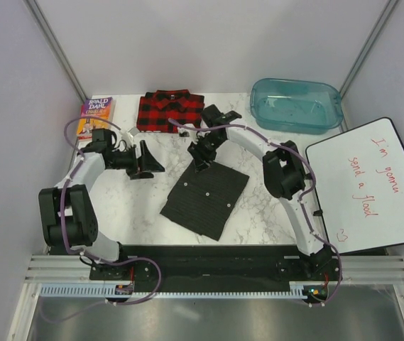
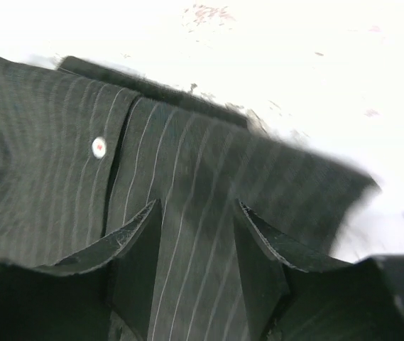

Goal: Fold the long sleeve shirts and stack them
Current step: Fold the shirt

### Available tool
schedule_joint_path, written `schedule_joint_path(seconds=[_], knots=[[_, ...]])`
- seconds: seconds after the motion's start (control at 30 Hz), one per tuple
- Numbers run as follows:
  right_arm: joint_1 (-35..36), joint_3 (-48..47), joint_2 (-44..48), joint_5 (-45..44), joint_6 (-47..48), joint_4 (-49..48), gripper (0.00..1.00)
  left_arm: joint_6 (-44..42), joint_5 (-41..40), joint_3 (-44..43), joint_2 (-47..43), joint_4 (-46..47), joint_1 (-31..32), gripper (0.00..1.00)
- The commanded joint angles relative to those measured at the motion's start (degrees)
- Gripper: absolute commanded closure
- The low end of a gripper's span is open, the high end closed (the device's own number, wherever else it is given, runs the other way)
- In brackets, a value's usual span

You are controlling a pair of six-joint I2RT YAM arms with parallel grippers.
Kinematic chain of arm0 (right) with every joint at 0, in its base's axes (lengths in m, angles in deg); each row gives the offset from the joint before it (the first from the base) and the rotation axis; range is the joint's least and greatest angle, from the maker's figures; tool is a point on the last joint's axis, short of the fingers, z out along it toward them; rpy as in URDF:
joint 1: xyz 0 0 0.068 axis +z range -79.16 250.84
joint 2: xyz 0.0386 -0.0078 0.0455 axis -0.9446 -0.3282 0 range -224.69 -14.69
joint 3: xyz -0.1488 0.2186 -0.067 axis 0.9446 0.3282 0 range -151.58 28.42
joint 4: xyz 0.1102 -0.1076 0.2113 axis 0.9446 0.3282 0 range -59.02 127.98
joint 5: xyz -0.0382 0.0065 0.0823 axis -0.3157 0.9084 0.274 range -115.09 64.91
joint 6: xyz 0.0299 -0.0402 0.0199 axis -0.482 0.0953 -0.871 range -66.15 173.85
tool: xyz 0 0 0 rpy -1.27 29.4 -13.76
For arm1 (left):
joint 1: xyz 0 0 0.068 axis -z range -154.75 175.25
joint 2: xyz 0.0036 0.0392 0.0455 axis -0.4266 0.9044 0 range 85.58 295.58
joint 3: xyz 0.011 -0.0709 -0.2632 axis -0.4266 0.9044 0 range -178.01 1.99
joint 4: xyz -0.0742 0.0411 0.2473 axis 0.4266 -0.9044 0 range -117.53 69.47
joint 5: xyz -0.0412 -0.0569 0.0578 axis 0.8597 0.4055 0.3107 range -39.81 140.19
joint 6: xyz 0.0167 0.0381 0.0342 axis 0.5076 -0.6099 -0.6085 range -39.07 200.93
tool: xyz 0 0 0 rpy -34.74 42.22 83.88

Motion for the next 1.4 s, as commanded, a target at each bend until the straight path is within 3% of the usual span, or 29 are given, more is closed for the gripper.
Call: schedule_joint_path(seconds=[0.0,0.13,0.33,0.67,0.87,1.1,1.37], knots=[[-3.98,1.96,11.05,5.09,-2.46,-1.27,0.48,0.42,0.17,0.02,5.40,2.62,1.65,0.05],[-3.54,12.04,15.36,6.05,-4.39,3.12,0.53,-3.78,-2.02,-4.90,15.76,2.12,2.87,0.12],[-3.37,24.55,17.13,4.04,-4.84,4.54,0.60,-7.31,-5.01,-8.16,21.23,2.46,7.71,0.21],[-6.35,19.55,6.23,-12.66,-1.50,1.29,0.68,-4.15,-11.43,-9.56,25.53,4.74,15.70,0.39],[-6.44,18.93,6.22,-13.81,1.40,1.99,0.68,2.53,-10.20,-10.71,28.44,6.23,15.80,0.43],[-6.44,18.93,6.57,-13.37,2.02,2.60,0.69,10.60,-6.60,-10.18,30.99,11.77,15.97,0.39],[-6.44,18.67,6.22,-13.02,1.93,2.87,0.69,14.66,-5.63,-10.71,32.48,16.17,17.03,0.43]])
